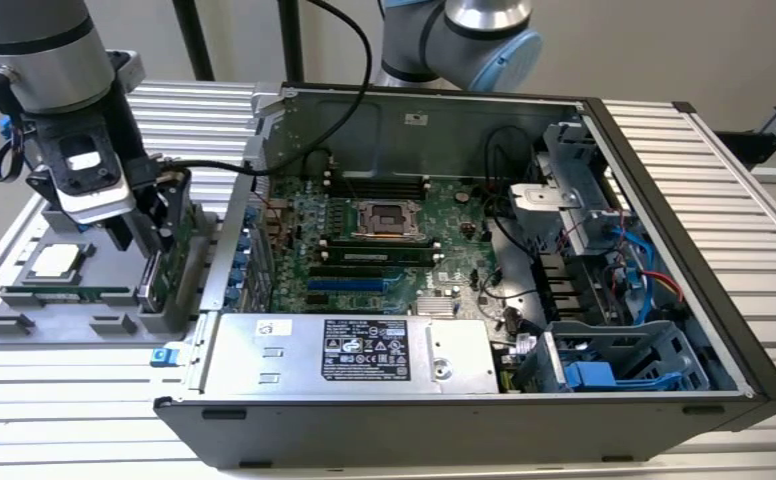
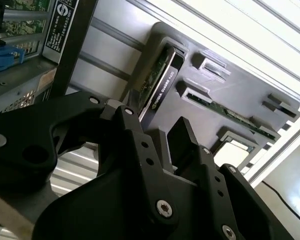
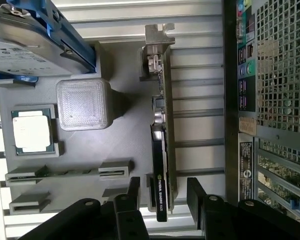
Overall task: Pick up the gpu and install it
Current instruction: 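Pick up the gpu and move the gpu toward the slot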
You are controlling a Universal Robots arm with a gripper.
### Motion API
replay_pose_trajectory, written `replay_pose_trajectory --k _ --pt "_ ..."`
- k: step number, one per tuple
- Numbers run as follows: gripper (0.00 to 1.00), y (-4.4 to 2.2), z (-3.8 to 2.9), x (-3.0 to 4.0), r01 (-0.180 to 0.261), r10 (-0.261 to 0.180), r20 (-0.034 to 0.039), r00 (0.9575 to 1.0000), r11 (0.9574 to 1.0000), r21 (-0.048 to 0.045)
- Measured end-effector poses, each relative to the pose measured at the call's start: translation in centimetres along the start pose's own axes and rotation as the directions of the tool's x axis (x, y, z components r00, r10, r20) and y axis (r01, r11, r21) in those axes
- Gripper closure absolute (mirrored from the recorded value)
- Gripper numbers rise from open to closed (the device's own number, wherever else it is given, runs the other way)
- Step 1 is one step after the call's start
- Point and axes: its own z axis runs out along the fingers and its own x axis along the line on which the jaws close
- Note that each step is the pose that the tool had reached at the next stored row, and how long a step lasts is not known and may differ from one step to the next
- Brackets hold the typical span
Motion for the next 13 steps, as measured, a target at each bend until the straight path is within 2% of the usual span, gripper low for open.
replay_pose_trajectory --k 13 --pt "0.0 0.3 0.61 0.03 0.0 0.0 0.0003 1.0 1.0 -0.0002"
